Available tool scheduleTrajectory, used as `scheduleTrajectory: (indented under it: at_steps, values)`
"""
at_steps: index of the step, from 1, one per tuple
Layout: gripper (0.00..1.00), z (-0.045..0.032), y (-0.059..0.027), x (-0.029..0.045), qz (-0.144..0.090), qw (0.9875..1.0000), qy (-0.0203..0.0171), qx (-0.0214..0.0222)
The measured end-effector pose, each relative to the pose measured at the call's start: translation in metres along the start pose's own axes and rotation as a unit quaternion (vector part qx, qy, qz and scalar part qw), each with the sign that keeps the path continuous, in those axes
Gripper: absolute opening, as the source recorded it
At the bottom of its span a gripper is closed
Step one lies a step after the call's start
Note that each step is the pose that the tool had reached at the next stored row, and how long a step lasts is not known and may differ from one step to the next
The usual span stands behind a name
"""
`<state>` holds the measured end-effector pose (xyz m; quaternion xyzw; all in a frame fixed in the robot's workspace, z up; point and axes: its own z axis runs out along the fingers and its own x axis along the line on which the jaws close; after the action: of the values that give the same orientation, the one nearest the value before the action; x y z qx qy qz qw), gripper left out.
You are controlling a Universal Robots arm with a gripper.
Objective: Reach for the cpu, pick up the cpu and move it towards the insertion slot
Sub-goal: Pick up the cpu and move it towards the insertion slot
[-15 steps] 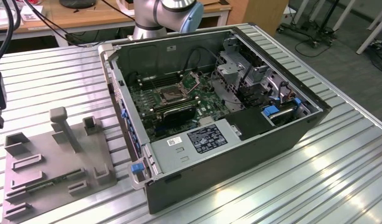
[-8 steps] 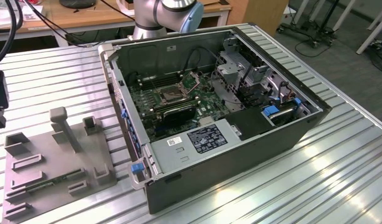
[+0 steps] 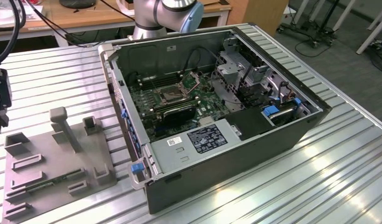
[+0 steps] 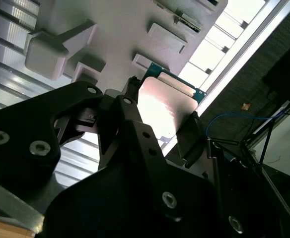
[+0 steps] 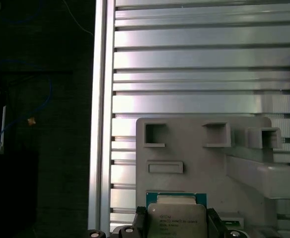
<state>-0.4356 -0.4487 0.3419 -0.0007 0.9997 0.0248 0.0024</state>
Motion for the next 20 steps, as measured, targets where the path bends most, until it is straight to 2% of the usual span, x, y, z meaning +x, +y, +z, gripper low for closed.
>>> scheduleTrajectory:
  at_steps: [7,11,20]
  values:
    - [0.54,-0.0131,0.0006,-0.0001,0.0,1.0,-0.0001,-0.0001]
    - [0.54,-0.0136,0.0006,-0.002,0.0,1.0,0.0,0.0]
    - [0.54,-0.0134,0.0007,-0.0136,0.0,1.0,-0.0001,-0.0001]
